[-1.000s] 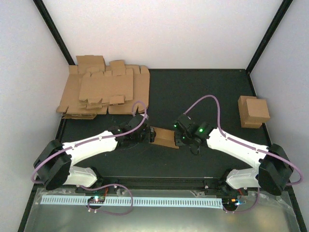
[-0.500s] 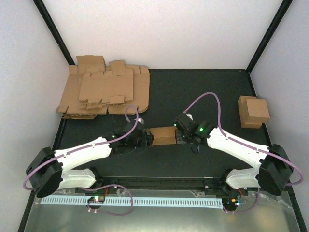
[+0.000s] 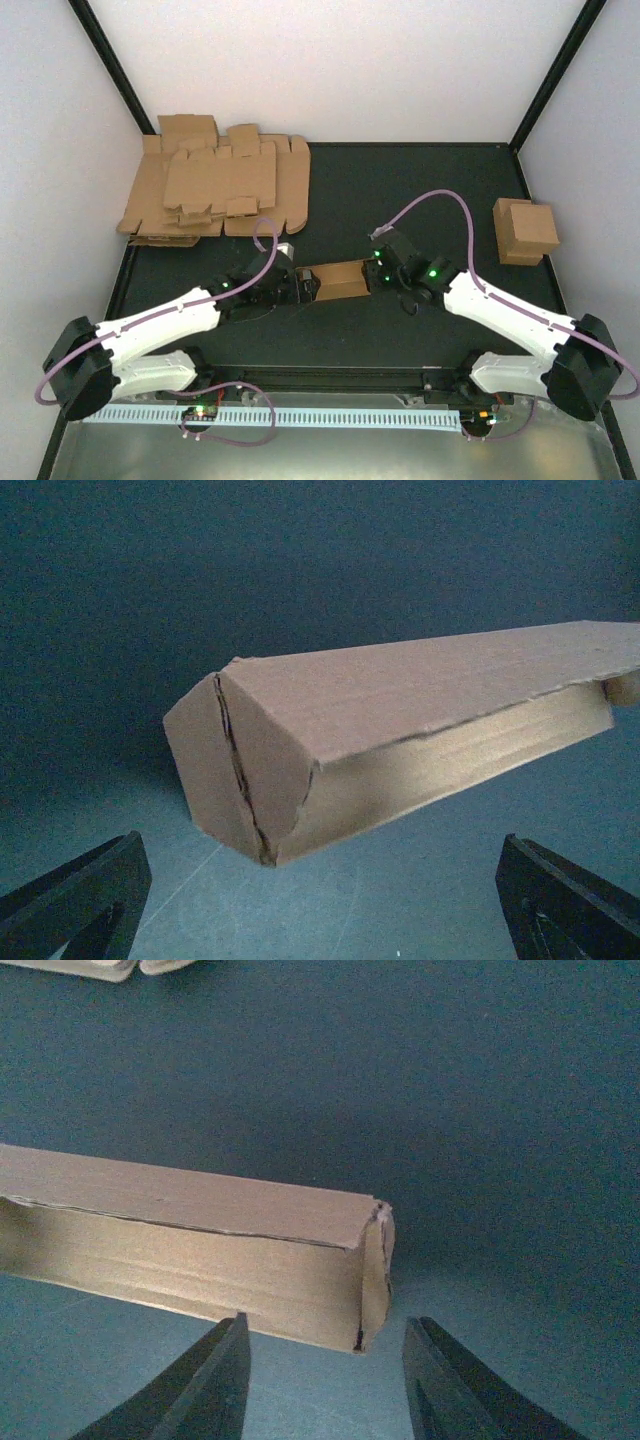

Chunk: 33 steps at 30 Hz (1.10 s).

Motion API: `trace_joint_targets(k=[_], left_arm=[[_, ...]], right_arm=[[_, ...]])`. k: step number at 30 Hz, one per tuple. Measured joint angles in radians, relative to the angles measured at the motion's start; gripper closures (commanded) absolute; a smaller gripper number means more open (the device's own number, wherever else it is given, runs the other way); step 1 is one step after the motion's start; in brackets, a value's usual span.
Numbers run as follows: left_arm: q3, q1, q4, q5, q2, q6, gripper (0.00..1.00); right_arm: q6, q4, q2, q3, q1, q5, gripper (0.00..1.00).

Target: Fold the paper box

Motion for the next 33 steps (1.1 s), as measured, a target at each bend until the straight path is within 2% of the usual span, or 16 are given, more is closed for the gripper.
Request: trace_joint_targets(k=[7,13,19,28,33], left_arm=[[0.061,0.0,-0.132,-0.017,-0.072,0.079,0.04],[0.121,0.0,-0.193,-0.034,-0.074,0.168,0.21],[0.17,0.0,-0.246,-0.039,-0.06,0.225,0.31],[0.196,0.0,-0.28,-0.073,0.008,0.214,0.43],[0.196,0.0,-0.272,-0.087,0.008,0.2,0.44]], right_arm=[[-0.041,0.017,-0.041,-0.011,-0.029,-0.019,0.56],[-0.069,0.028,-0.038,-0.029,-0.059,-0.04,0.59],[-0.086,0.048,-0.021,-0.036,-0.061,-0.051,0.63],[-0.088,0.056,0.038,-0.036,-0.061,-0.022,0.68],[-0.088,0.055,0.053,-0.035,-0.061,-0.008,0.74]])
